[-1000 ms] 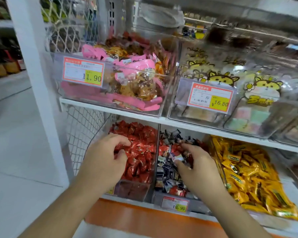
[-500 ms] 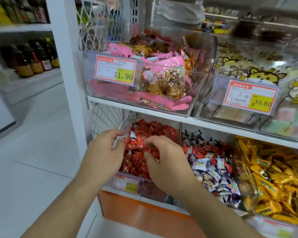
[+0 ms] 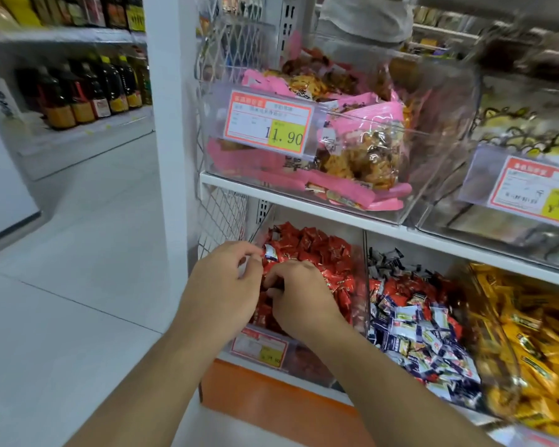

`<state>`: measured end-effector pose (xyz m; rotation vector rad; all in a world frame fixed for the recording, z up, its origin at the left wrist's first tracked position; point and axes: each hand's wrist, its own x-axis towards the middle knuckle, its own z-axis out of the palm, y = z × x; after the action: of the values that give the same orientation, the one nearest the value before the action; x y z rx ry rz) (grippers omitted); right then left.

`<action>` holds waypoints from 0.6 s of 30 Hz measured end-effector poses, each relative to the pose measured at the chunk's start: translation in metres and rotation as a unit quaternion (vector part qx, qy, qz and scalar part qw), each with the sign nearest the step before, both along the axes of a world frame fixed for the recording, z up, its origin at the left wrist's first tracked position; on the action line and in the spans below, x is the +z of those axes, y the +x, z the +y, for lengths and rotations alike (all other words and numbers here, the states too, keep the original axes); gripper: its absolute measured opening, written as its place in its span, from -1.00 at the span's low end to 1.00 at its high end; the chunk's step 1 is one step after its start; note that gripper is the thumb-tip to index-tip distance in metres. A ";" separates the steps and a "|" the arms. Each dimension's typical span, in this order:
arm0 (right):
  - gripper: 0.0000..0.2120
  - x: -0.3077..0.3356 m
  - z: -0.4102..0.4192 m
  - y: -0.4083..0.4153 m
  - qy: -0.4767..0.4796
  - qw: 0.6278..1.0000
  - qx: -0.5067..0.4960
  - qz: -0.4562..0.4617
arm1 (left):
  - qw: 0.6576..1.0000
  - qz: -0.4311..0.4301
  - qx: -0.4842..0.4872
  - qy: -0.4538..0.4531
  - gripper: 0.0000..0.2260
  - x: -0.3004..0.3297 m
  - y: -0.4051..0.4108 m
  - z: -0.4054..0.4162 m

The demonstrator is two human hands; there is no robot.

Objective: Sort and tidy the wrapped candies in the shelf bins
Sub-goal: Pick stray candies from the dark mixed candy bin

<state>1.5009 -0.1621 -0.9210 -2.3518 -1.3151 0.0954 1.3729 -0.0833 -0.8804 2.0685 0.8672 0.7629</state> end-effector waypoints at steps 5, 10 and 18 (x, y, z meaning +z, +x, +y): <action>-0.79 0.006 -0.003 -0.005 -0.001 1.000 -0.001 -0.023 | 1.000 0.001 -0.001 0.018 -0.80 0.000 0.001 -0.001; -0.81 0.034 -0.021 -0.015 0.073 0.997 -0.039 -0.010 | 0.998 0.010 0.002 0.068 -0.81 0.000 0.006 -0.003; -0.86 0.067 -0.122 0.002 0.171 0.974 -0.130 0.076 | 0.994 0.002 -0.053 0.098 -0.84 0.005 0.015 -0.030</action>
<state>1.5027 -0.2840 -0.8543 -2.1493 -0.8636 -0.0308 1.3877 -0.1133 -0.8755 2.2690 0.7012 0.8140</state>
